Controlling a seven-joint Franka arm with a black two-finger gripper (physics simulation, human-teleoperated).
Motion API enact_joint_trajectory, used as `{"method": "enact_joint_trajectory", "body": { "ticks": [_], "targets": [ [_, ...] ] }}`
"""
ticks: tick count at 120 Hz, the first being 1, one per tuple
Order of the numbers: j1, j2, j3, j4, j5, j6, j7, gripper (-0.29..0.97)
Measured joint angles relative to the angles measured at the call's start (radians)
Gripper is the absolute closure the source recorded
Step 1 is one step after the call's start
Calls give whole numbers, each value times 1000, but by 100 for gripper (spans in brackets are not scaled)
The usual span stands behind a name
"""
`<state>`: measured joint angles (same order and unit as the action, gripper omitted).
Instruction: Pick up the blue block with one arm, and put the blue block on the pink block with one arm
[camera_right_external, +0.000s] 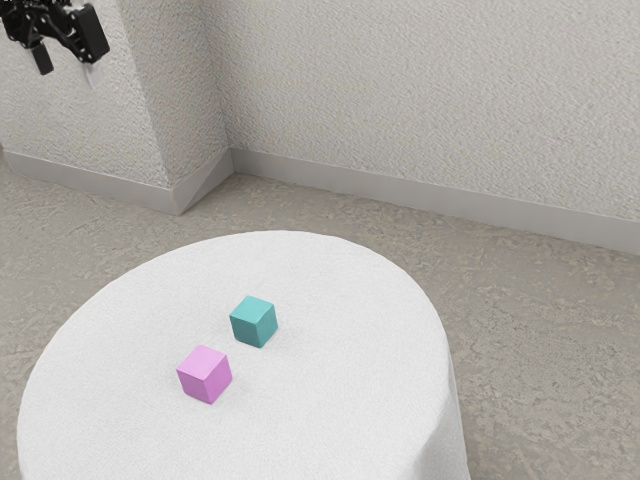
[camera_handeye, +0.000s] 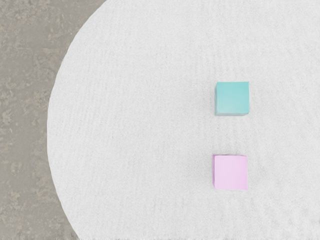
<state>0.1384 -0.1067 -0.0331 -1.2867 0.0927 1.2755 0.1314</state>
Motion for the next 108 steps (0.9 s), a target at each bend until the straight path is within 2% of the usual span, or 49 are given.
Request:
{"method": "enact_joint_trajectory", "body": {
  "ticks": [26, 33, 47, 63, 68, 84, 97, 108],
  "targets": [
    [4, 16, -1, -18, 1, -15, 7, 0],
    [7, -30, -11, -133, 2, -3, 15, 0],
    [-32, -292, -19, -547, 12, 157, 110, 0],
    [-54, -358, -16, -675, 35, 222, 226, 0],
    [-57, -334, -15, -708, 29, 258, 284, 0],
    [-53, -158, -14, -762, -36, 423, 510, 0],
    [-51, 24, -19, -704, -35, 520, 661, 0],
    [-44, 72, -40, -700, -15, 595, 775, 0]
  ]
}}
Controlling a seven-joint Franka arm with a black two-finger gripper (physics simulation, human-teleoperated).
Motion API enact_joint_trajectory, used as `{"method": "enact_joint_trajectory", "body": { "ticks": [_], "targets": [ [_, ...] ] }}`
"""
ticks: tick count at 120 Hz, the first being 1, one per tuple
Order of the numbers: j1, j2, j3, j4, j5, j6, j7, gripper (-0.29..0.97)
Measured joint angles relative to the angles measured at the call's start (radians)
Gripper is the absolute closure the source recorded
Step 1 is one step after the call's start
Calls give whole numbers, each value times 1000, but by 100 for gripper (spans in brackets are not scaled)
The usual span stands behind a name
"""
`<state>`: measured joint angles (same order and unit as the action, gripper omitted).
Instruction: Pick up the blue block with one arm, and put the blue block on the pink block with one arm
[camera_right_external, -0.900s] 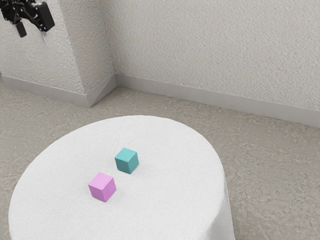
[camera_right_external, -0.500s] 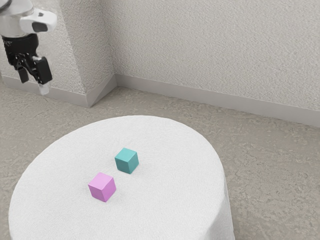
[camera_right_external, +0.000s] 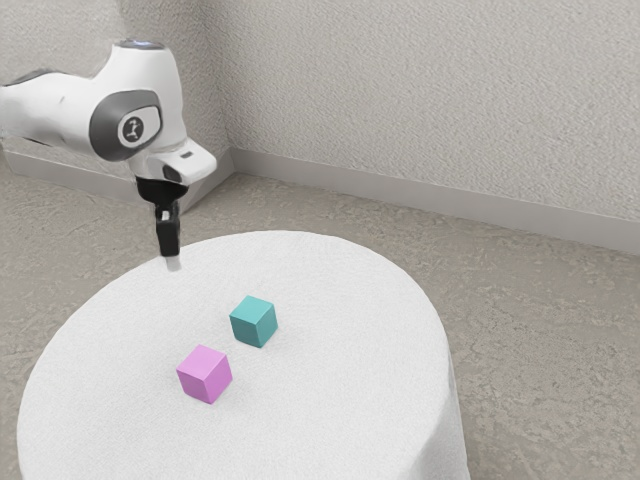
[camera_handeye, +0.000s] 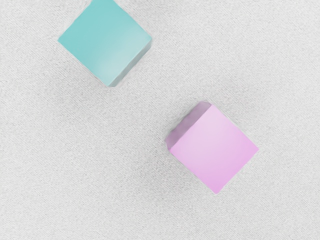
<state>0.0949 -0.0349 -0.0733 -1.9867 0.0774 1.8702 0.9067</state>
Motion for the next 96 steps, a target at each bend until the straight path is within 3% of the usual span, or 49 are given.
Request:
{"method": "enact_joint_trajectory", "body": {
  "ticks": [35, 96],
  "targets": [
    [-17, 152, -13, -3, -92, 225, 344, 0],
    [1, 365, -24, 58, -148, 356, 650, 0]
  ]
}}
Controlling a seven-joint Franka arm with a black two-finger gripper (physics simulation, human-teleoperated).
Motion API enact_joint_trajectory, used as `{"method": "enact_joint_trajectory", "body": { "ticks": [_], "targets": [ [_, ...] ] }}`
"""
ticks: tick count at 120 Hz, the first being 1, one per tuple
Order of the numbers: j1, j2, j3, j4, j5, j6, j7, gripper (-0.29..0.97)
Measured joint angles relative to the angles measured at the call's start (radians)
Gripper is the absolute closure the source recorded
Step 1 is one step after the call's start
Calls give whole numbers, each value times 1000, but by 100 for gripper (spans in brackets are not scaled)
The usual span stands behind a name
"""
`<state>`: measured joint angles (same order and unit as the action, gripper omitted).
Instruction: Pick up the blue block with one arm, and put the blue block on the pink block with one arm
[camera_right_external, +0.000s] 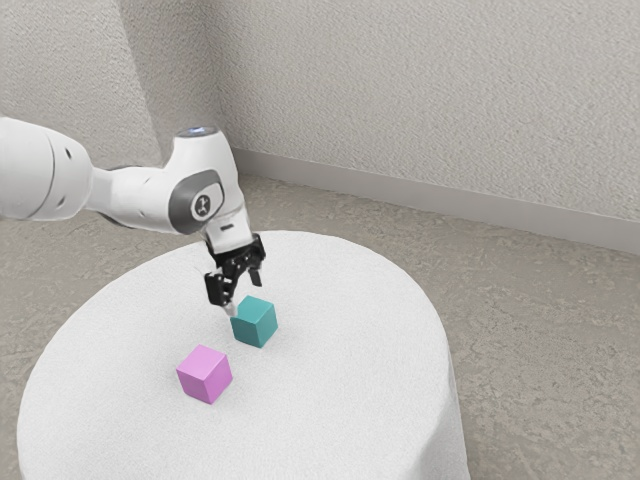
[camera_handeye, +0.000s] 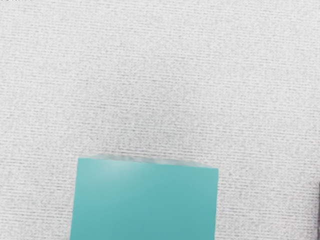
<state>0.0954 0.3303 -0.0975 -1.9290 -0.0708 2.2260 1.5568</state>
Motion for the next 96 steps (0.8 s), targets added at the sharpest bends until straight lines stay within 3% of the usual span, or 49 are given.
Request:
{"method": "enact_joint_trajectory", "body": {
  "ticks": [61, 82, 96],
  "targets": [
    [0, 117, -1, 23, -17, 50, 120, 0],
    [0, 113, -1, 24, -38, 64, 139, 31],
    [1, 52, -1, 5, -46, 68, 150, 35]
  ]
}}
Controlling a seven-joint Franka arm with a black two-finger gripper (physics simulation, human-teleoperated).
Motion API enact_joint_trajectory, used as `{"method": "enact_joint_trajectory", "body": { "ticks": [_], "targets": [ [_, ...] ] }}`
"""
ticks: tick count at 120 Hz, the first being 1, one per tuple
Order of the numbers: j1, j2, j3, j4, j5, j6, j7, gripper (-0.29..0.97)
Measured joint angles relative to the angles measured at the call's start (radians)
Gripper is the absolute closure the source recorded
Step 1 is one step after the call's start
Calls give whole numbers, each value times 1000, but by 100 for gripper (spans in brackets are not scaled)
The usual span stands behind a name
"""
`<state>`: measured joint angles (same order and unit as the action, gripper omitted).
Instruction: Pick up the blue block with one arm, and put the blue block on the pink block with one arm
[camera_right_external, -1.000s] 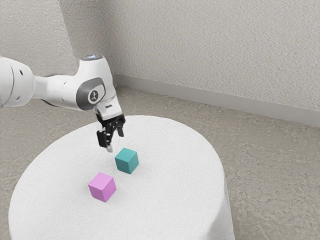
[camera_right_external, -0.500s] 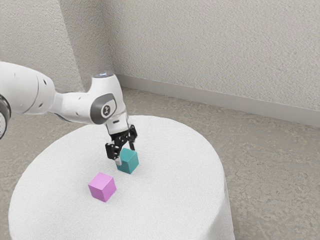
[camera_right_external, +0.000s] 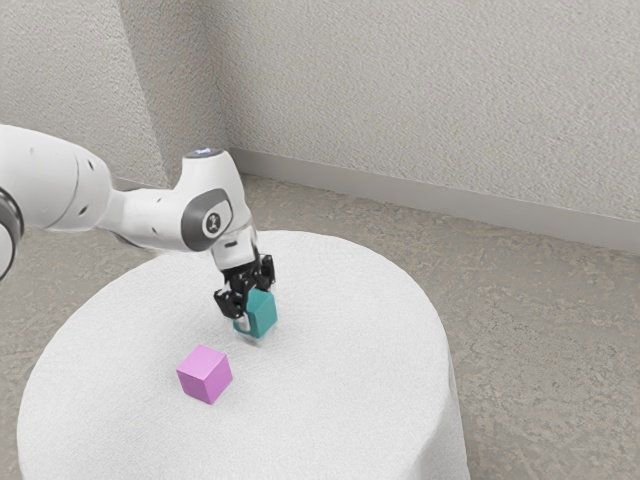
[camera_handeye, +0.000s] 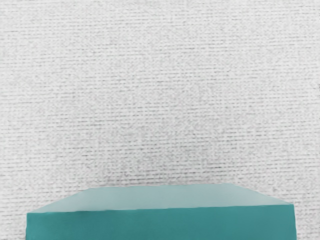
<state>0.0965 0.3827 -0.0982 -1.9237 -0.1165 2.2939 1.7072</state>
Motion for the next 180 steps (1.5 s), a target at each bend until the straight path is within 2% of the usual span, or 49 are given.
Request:
{"method": "enact_joint_trajectory", "body": {
  "ticks": [25, 39, 50, 73, 128, 166, 173, 180],
  "targets": [
    [3, -313, 1, -224, -10, -25, 11, 35],
    [3, -424, 3, -323, -13, -58, 16, 35],
    [1, -469, 8, -393, -14, -77, 19, 35],
    [12, -481, 20, -463, -15, -93, 23, 34],
    [10, -440, 22, -459, -35, -40, 30, 34],
    [11, -446, 21, -459, -37, -36, 30, 10],
    [11, -481, 21, -459, -38, -52, 30, 7],
    [11, -579, 21, -451, -46, -101, 30, 6]
  ]
}}
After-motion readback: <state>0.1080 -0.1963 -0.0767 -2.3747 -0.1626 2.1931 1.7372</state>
